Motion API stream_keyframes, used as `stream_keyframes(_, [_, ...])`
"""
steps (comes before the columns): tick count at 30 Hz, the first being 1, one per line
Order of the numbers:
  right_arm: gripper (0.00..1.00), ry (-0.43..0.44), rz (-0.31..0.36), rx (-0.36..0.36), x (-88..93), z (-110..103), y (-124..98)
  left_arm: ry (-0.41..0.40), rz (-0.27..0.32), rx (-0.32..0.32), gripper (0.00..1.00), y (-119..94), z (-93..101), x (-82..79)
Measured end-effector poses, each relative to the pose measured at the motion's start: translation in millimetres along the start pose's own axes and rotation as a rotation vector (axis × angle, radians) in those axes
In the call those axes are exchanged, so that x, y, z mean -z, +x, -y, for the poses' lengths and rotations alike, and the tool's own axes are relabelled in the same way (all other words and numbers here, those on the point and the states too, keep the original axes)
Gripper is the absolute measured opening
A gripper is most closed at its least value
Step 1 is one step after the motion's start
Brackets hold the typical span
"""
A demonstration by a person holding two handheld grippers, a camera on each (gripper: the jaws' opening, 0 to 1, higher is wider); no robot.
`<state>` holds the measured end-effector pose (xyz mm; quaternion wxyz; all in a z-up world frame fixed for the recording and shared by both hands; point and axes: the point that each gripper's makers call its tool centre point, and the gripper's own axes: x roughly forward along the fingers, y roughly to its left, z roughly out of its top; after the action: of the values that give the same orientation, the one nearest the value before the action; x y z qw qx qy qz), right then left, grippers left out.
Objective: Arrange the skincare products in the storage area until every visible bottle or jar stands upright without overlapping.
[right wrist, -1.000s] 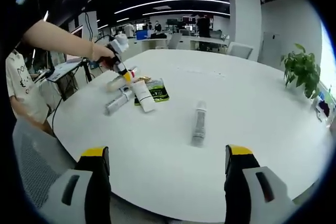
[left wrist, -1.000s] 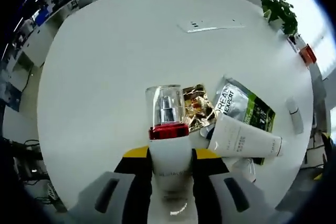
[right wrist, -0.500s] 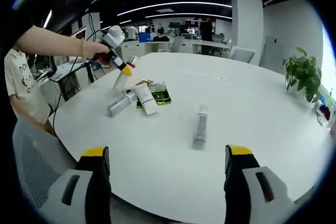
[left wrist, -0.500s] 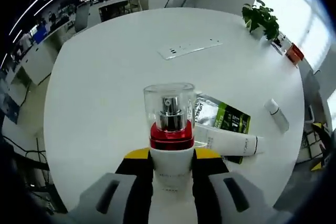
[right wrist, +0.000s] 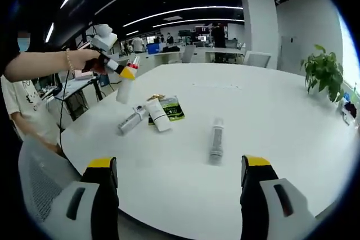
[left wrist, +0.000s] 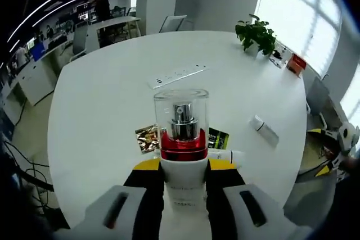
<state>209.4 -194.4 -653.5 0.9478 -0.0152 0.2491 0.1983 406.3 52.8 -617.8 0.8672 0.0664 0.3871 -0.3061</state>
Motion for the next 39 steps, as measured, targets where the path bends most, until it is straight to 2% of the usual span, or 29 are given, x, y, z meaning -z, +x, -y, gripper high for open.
stream_keyframes(3, [0.89, 0.008, 0.019, -0.023, -5.3, -5.0, -1.2, 0.023, 0.035, 0.012, 0.25, -14.3, 20.6, -4.6])
stream_keyframes(4, [0.88, 0.012, 0.027, -0.027, -7.9, -5.6, -2.1, 0.033, 0.049, 0.019, 0.25, -15.9, 18.7, -8.2])
stream_keyframes(5, [0.87, 0.040, 0.053, -0.033, -13.9, -6.8, -3.2, 0.042, 0.054, 0.029, 0.25, -18.8, 23.0, -8.8])
stream_keyframes(6, [0.85, 0.065, 0.086, -0.043, -20.9, -9.1, -3.8, 0.046, 0.055, 0.044, 0.25, -28.1, 37.7, -6.8])
stream_keyframes(7, [0.83, 0.089, 0.126, -0.040, -30.0, -10.1, -5.8, 0.044, 0.071, 0.052, 0.25, -32.1, 44.5, -7.7])
stream_keyframes(8, [0.82, 0.082, 0.134, -0.034, -33.4, -10.5, -7.2, 0.042, 0.079, 0.060, 0.25, -33.8, 45.5, -8.2])
stream_keyframes(10, [0.81, 0.071, 0.143, -0.041, -39.8, -15.6, -8.3, 0.036, 0.096, 0.073, 0.25, -46.0, 62.1, -5.5])
stream_keyframes(11, [0.81, 0.101, 0.170, -0.058, -48.0, -21.5, -8.7, 0.041, 0.107, 0.079, 0.25, -51.1, 71.0, -5.0])
stream_keyframes(13, [0.81, 0.113, 0.193, -0.076, -56.8, -26.0, -10.4, 0.049, 0.117, 0.083, 0.25, -51.7, 72.9, -6.2])
stream_keyframes(16, [0.80, 0.107, 0.224, -0.096, -74.0, -32.4, -12.6, 0.076, 0.131, 0.083, 0.25, -58.9, 92.5, -4.9])
stream_keyframes(17, [0.78, 0.122, 0.245, -0.103, -80.6, -33.8, -13.3, 0.096, 0.136, 0.082, 0.25, -61.9, 99.3, -3.4])
stream_keyframes(18, [0.75, 0.173, 0.285, -0.113, -91.8, -36.2, -15.3, 0.106, 0.139, 0.081, 0.25, -63.6, 104.8, -2.5])
stream_keyframes(21, [0.67, 0.237, 0.337, -0.142, -107.4, -43.5, -17.3, 0.120, 0.155, 0.077, 0.25, -69.0, 117.7, -0.1])
stream_keyframes(23, [0.67, 0.251, 0.339, -0.162, -114.9, -51.8, -15.9, 0.129, 0.165, 0.068, 0.25, -73.6, 131.0, 3.5])
stream_keyframes(29, [0.65, 0.290, 0.381, -0.240, -143.4, -78.4, -13.0, 0.140, 0.195, 0.074, 0.25, -79.9, 153.3, 9.7])
stream_keyframes(32, [0.61, 0.282, 0.401, -0.274, -157.7, -93.6, -12.5, 0.126, 0.196, 0.073, 0.25, -77.5, 162.3, 19.2])
stream_keyframes(35, [0.59, 0.283, 0.396, -0.312, -161.2, -105.3, -7.9, 0.094, 0.194, 0.092, 0.25, -76.3, 176.0, 28.8])
stream_keyframes(39, [0.55, 0.255, 0.350, -0.327, -154.3, -114.1, 0.3, 0.094, 0.188, 0.105, 0.25, -76.3, 192.9, 36.2])
